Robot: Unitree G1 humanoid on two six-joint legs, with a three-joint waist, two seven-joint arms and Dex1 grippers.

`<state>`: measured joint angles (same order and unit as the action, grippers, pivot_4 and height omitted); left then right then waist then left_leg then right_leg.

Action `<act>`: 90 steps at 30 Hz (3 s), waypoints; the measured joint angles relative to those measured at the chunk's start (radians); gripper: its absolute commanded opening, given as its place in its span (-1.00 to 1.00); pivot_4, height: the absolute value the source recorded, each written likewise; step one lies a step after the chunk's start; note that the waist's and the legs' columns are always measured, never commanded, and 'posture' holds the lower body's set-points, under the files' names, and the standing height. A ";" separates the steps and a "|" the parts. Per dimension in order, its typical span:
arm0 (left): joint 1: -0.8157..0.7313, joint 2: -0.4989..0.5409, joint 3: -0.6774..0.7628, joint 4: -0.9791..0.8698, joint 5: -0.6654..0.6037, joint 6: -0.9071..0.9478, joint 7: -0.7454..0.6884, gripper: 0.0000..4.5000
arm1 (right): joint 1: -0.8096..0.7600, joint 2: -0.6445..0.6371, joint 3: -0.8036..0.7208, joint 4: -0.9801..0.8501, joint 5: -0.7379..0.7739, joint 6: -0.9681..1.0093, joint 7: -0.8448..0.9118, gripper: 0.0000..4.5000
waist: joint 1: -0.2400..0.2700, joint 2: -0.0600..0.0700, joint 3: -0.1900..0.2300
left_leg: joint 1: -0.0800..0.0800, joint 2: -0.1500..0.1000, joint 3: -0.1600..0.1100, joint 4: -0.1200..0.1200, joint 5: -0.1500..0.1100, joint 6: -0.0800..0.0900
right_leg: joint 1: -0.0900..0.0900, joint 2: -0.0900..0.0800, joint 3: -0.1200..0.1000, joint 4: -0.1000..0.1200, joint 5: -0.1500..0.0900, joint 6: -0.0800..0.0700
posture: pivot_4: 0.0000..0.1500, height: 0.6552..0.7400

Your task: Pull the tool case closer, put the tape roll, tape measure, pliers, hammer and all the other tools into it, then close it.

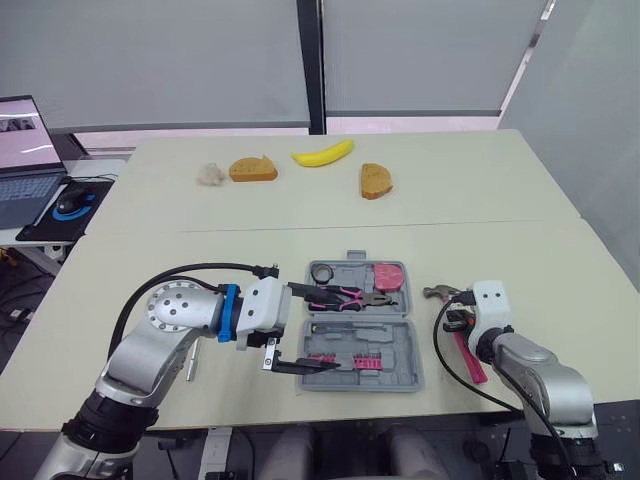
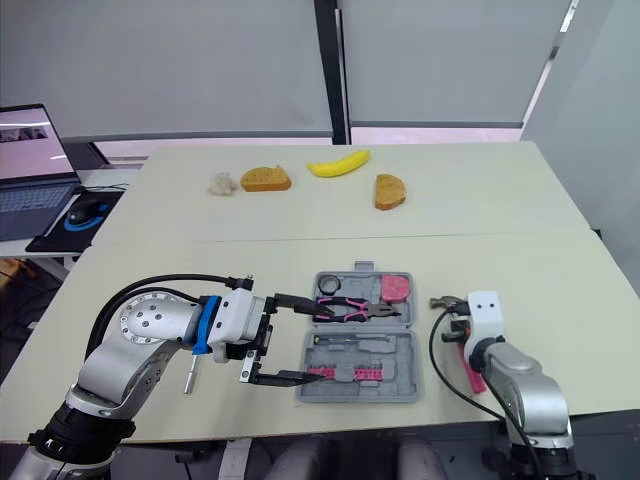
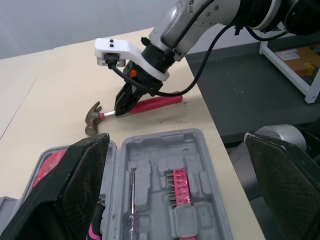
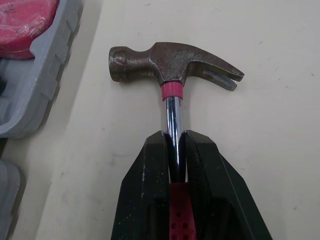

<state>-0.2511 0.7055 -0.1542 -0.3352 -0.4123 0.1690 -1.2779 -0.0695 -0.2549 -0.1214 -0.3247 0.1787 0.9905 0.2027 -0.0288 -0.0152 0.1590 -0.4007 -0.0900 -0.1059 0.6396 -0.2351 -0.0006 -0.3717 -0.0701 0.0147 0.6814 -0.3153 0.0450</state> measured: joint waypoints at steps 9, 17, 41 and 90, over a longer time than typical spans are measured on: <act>-0.012 -0.004 0.000 0.028 0.009 -0.004 0.001 1.00 | -0.008 0.051 -0.004 -0.014 -0.005 0.020 -0.076 -0.90 | 0.000 0.000 0.000 | 0.000 0.000 0.000 0.000 0.000 0.000 | -0.001 0.000 0.000 0.000 0.000 0.000 | 1.00 1.00; -0.010 -0.022 0.000 0.030 0.013 -0.015 0.002 1.00 | 0.020 0.121 -0.007 -0.039 -0.015 0.003 -0.138 -0.39 | 0.001 0.000 0.000 | 0.001 0.000 0.000 0.000 0.000 0.000 | -0.001 0.000 0.000 0.000 0.000 0.000 | 1.00 1.00; 0.014 -0.018 -0.002 0.020 0.027 -0.027 0.040 1.00 | -0.334 -0.876 0.511 0.078 -0.225 -0.797 0.841 0.97 | -0.005 0.001 0.006 | 0.000 0.005 0.006 -0.001 0.000 0.000 | 0.003 0.002 -0.001 -0.002 -0.001 0.001 | 1.00 1.00; 0.038 -0.041 -0.064 -0.034 0.107 -0.044 0.137 1.00 | -0.935 -0.571 0.969 1.182 -0.948 -2.077 0.937 -0.90 | 0.002 0.000 0.009 | 0.000 0.014 0.006 0.001 0.005 -0.010 | 0.001 0.014 0.002 0.000 0.003 -0.007 | 1.00 1.00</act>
<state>-0.2132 0.6646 -0.2182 -0.3692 -0.3055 0.1254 -1.1410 -1.0047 -0.8255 0.8472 0.8575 -0.7693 -1.0866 1.1398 -0.0269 -0.0148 0.1679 -0.4003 -0.0757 -0.1003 0.6402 -0.2300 -0.0106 -0.3703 -0.0563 0.0171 0.6810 -0.3127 0.0382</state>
